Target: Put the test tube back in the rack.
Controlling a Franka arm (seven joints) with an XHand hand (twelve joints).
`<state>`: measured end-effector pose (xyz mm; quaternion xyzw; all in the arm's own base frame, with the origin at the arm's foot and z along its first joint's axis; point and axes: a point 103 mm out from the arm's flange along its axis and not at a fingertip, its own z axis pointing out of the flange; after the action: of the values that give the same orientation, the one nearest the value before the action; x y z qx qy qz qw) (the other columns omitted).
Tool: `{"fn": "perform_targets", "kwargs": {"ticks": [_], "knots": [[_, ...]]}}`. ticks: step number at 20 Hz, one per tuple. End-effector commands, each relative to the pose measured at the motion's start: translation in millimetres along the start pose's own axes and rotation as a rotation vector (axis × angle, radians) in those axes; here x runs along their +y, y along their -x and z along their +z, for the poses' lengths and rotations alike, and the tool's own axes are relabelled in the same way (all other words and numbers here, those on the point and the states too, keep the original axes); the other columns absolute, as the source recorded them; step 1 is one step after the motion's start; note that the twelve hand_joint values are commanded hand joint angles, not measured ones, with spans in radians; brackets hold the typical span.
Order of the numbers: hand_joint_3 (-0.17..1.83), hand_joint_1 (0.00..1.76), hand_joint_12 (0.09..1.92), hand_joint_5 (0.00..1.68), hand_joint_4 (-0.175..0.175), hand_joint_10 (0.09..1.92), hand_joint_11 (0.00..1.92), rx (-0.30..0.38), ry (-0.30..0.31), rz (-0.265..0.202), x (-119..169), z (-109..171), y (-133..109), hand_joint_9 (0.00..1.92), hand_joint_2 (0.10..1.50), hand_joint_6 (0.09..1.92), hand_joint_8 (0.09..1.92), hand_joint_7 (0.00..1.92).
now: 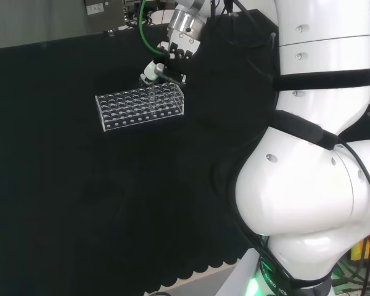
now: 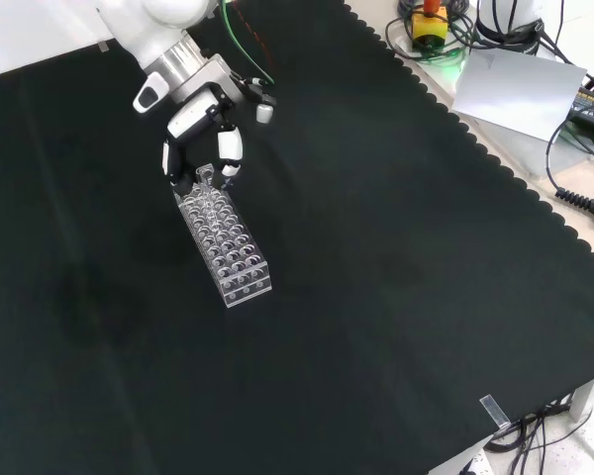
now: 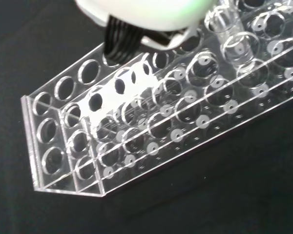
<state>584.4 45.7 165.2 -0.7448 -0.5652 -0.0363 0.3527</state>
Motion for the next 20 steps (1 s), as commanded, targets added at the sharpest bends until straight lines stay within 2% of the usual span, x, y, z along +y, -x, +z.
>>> {"fn": "perform_targets", "kwargs": {"ticks": [1,5,10,20], "knots": [[0.63,1.1,1.42,0.74,-0.033,0.83,0.53,0.015,0.003,-0.012,-5.2,-5.5,-0.9,0.75,0.58,0.69,0.91,0.63],[0.64,1.1,1.42,0.74,-0.031,0.83,0.53,0.023,0.025,-0.035,-11.8,-20.0,-7.4,0.74,0.58,0.68,0.91,0.61],[0.63,1.1,1.42,0.74,-0.028,0.83,0.53,0.027,0.061,-0.078,-22.3,-51.6,-24.4,0.72,0.58,0.68,0.91,0.6],[0.63,1.1,1.42,0.73,-0.025,0.83,0.52,-0.031,0.136,-0.166,-54.7,-120.9,-64.5,0.71,0.58,0.67,0.9,0.58]]}}
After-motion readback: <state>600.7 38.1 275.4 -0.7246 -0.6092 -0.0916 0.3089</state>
